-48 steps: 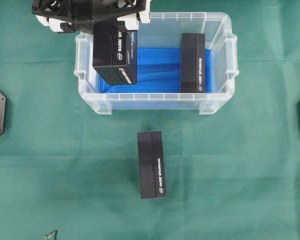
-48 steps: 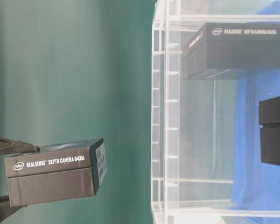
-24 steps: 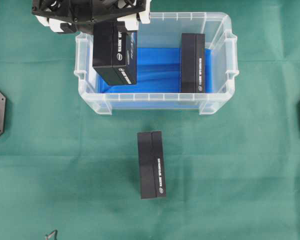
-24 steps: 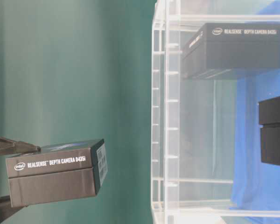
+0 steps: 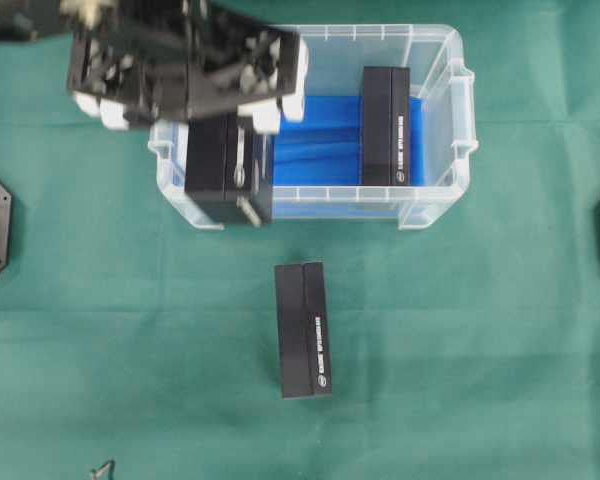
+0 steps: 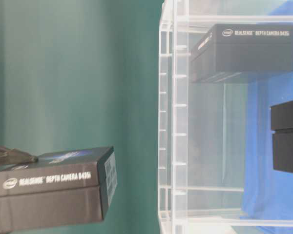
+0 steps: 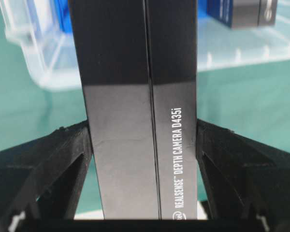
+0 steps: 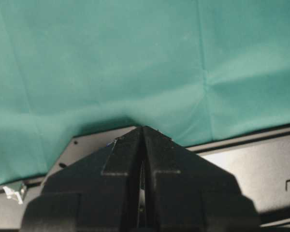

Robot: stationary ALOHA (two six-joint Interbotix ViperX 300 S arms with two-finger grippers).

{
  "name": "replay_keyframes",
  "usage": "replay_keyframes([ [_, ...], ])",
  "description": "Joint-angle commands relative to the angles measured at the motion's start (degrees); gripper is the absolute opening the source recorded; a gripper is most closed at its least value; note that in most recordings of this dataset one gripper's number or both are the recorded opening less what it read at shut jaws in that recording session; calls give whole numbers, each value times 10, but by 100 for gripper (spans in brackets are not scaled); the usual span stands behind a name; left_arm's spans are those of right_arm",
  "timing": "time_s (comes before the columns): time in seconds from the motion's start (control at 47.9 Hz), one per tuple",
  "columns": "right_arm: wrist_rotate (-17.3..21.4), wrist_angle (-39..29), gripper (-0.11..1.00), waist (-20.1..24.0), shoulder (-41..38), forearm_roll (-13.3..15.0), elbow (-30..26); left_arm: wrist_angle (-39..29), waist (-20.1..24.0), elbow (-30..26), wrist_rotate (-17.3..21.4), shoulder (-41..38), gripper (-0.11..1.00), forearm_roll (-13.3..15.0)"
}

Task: Take the box out of the case with the left arm.
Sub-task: 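Carry the box forward and left of the first box on the table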

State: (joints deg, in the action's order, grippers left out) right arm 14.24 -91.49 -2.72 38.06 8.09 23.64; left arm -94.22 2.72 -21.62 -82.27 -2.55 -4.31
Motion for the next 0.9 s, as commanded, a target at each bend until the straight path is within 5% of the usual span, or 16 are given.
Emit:
replay_keyframes([
  [0.0, -1, 4, 0, -1, -1, 2, -7, 2, -28, 3, -20, 29, 63, -3],
  [0.418, -1, 3, 0, -1, -1, 1, -7, 2, -155, 46, -165, 45, 63, -4],
  [0.878, 2, 1, 0, -1, -1, -1, -7, 4, -229, 53, -262, 35, 63, -8],
])
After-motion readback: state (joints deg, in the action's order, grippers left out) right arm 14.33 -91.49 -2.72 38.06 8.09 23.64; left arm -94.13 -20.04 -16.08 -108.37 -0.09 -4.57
